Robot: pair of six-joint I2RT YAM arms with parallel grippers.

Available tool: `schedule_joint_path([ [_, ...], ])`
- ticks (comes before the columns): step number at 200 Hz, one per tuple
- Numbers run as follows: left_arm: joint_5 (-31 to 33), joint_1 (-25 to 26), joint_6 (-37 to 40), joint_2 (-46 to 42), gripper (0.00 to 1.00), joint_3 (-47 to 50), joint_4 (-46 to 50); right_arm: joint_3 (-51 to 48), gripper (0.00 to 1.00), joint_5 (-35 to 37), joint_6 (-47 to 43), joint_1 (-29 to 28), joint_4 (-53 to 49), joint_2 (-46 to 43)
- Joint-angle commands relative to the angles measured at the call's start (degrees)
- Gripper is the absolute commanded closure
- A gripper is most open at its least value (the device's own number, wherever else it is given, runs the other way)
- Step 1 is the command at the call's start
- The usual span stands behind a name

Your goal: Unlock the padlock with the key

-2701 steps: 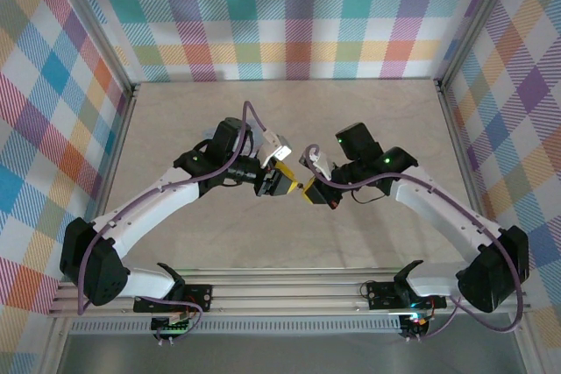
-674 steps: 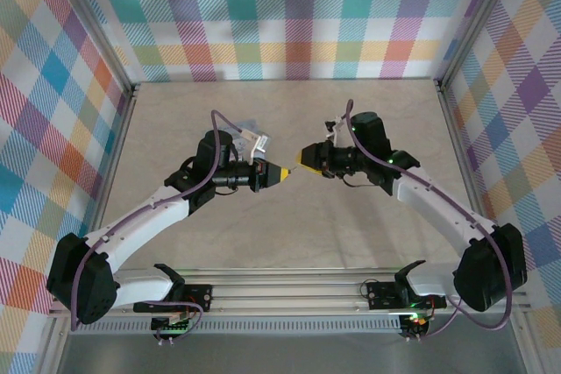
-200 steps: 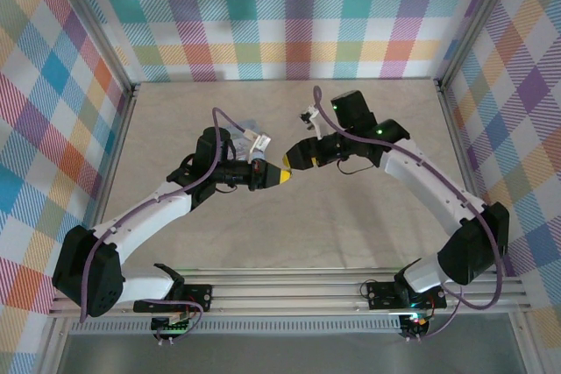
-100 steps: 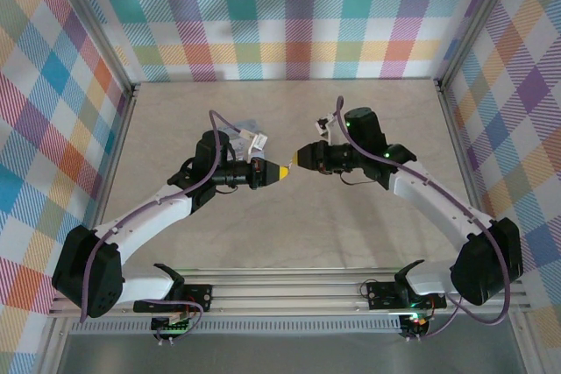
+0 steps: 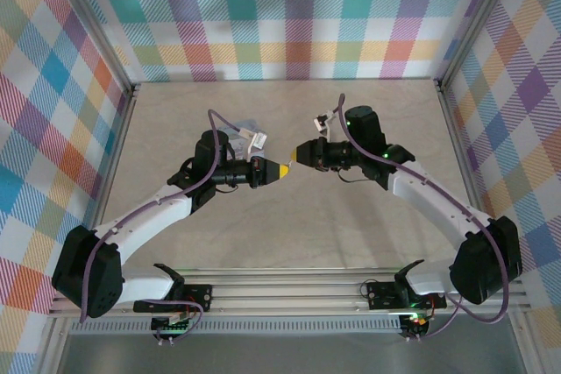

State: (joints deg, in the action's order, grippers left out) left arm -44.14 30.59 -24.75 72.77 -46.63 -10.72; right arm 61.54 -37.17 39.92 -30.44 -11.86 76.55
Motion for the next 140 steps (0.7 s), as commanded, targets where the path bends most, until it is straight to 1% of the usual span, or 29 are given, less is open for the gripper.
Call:
schedule_joint_path([
  [1, 0.75, -0.27, -0.60, -1.56, 1.00, 0.09, -1.59, -0.27, 0.78, -1.58, 0.50, -0.33, 1.83, 0.45],
  [29, 1.90, -0.27, -1.08, -1.58, 1.00, 0.22, -1.80, -0.71, 0.74, -1.33, 0.82, -0.44, 2.43, 0.26],
  [99, 1.30, -0.31, -1.76, -1.54, 1.00, 0.29, -2.64, -0.98, 0.80, -1.68, 1.09, -0.67, 4.88, 2.17],
  [112, 1.12, -0.32, -1.78, -1.63, 1.00, 0.47, -2.67, -0.98, 0.84, -1.77, 1.04, -0.68, 5.28, 2.54],
  [140, 1.38, -0.35, -1.72, -1.91, 1.00, 0.76, -2.64, -1.46, 1.00, -2.12, 0.87, -0.70, 6.26, 2.59],
])
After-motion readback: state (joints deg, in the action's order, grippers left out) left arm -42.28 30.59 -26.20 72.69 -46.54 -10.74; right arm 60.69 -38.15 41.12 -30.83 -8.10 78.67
